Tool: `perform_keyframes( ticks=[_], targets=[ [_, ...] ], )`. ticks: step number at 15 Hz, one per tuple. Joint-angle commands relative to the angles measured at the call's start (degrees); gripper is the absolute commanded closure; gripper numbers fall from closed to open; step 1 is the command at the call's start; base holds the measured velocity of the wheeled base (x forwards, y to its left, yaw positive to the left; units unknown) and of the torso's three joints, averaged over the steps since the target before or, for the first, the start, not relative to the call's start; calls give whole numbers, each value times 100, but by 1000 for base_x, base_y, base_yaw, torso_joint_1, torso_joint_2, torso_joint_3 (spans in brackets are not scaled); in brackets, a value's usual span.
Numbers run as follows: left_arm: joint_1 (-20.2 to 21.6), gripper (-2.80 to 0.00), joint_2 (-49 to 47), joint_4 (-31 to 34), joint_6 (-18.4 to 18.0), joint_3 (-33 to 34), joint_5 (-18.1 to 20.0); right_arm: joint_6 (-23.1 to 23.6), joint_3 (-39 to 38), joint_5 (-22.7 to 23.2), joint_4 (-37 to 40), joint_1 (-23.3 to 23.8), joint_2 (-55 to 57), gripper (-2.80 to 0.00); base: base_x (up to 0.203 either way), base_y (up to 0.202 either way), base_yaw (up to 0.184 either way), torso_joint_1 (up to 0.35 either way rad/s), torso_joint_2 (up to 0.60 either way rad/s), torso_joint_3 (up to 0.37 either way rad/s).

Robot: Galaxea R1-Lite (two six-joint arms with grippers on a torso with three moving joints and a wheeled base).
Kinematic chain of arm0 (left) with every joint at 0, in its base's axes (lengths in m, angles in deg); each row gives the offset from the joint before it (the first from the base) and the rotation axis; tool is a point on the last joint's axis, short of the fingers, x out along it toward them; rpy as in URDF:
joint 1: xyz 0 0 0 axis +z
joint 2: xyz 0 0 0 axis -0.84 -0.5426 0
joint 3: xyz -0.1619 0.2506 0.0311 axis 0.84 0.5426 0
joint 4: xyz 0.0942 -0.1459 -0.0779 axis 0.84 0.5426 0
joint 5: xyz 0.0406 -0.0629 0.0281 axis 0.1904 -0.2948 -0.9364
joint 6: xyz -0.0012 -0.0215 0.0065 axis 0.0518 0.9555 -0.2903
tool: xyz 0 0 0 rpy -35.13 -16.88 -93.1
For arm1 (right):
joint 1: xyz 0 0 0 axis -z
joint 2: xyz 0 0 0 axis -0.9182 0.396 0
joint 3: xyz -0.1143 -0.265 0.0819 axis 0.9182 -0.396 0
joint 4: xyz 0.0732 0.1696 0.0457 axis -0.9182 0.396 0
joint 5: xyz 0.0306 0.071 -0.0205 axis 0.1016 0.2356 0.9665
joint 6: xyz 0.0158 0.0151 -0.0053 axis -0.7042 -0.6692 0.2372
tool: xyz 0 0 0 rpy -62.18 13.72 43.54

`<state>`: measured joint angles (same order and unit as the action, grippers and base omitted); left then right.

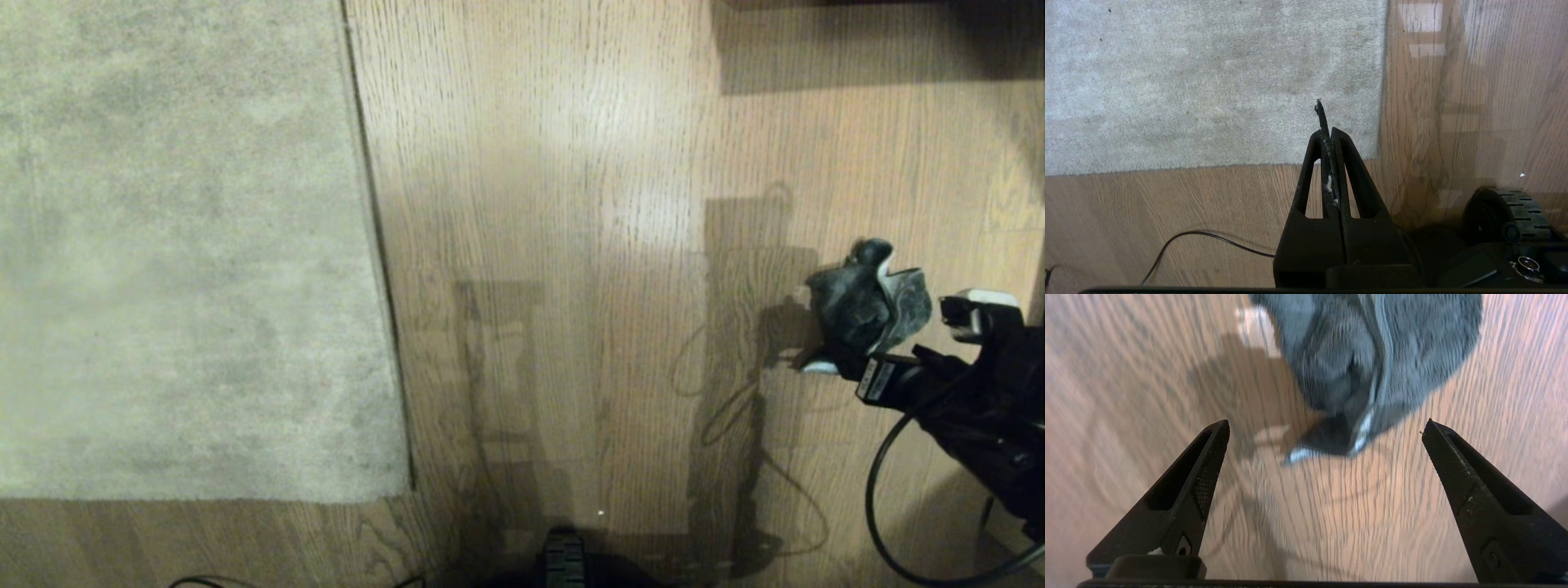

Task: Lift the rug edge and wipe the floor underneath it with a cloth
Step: Pick up the rag

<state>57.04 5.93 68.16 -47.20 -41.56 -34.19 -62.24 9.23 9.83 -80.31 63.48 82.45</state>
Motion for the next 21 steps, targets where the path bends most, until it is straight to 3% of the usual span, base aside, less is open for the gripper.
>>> perform_keyframes(
  ticks=[1, 21],
  targets=[
    [1, 0, 1, -1, 1, 0, 0, -2, 81, -37, -269, 9, 424, -280, 0, 0, 0, 0, 0, 0],
    [1, 0, 2, -1, 1, 0, 0, 5, 786, -75, -815, 407, 1451, -280, 0, 0, 0, 0, 0, 0]
  ],
)
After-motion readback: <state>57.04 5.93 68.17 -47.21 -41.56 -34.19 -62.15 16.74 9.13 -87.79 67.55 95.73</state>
